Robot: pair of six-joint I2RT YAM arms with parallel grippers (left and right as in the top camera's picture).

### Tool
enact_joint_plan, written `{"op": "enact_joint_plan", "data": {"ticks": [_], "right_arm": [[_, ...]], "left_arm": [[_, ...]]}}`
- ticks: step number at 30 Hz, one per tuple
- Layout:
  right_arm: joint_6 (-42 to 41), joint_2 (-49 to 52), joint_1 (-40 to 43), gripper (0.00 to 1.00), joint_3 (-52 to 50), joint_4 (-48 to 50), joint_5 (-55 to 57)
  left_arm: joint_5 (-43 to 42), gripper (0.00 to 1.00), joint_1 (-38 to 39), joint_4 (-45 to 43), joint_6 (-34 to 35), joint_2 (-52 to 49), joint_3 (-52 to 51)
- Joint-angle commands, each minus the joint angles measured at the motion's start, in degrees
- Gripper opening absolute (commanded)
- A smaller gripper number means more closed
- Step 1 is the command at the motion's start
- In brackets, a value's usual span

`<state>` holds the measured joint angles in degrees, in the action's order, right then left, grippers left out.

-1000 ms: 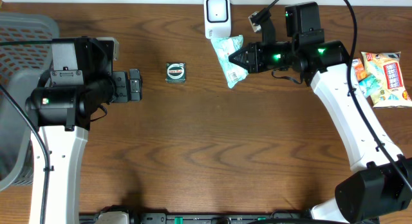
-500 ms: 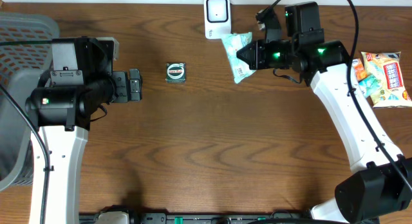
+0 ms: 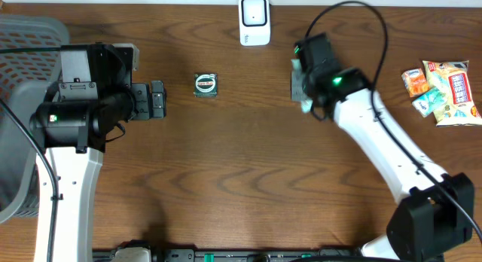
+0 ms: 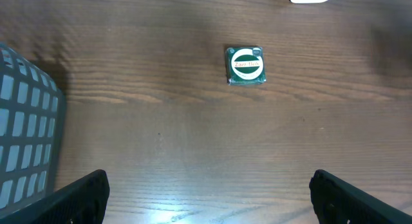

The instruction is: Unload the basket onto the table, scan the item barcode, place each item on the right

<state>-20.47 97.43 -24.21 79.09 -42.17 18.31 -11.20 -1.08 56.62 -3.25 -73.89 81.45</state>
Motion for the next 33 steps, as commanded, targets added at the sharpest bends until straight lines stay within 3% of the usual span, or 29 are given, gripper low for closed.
{"op": "enact_joint_plan", "data": {"ticks": [1,15,26,33], "right_arm": [[-3.3,-0.7,-2.1,0.01,-3.8,1.1,19.8],[-3.2,-0.7,-4.2,0.01,-20.0,15.1,17.3],[-1.1,1.4,-4.3,0.01,-20.4,16.7,14.4],[-0.1,4.0,-4.4,0.07,-20.3,17.0,16.7]], "left_arm": [[0.3,0.98,-0.3,0.1,-0.6,-0.2,0.4],[0.3,0.98,-0.3,0.1,-0.6,-0.2,0.4],[0.3,0.98,-0.3,0.1,-0.6,-0.2,0.4],[0.3,0.98,-0.3,0.1,-0.6,-0.2,0.4]]}}
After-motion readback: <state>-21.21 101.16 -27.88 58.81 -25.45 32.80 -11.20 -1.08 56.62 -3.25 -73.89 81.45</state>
